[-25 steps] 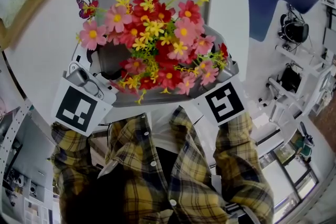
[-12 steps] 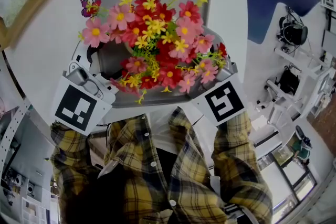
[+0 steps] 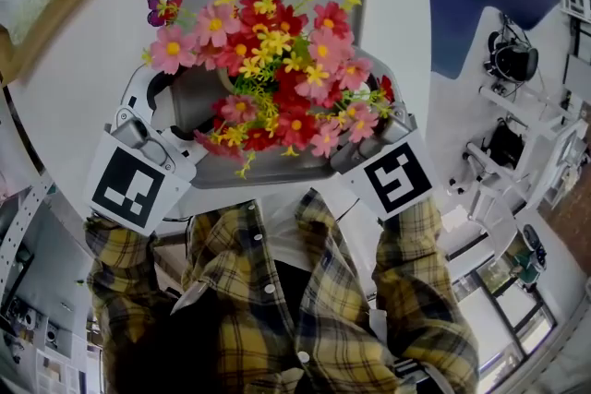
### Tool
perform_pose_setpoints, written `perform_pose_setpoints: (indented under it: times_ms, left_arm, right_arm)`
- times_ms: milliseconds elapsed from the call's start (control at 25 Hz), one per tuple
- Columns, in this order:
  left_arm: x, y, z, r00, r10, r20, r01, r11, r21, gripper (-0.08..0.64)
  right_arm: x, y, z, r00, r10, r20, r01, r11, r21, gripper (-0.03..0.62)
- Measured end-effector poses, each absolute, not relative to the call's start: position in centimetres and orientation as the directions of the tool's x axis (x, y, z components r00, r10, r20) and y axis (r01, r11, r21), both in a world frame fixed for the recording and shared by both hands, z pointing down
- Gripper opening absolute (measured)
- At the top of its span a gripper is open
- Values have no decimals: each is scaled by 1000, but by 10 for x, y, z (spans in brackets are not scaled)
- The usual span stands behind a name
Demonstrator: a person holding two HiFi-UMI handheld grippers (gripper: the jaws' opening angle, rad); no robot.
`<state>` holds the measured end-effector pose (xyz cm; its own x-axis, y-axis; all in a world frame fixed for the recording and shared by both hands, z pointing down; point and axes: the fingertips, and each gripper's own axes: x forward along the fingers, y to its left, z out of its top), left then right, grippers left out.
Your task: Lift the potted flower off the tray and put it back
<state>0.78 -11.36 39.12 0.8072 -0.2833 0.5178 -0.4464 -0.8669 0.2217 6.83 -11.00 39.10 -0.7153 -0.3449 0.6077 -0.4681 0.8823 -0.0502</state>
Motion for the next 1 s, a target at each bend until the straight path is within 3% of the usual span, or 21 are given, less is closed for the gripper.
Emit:
perform_pose_setpoints:
  times_ms: [1000]
  left_arm:
    - [-1,-74,324,790,-361,495,-504,-843,190,313]
  right_arm:
    - [81,-68,336,-697,-403,593,-555,827,-90,365]
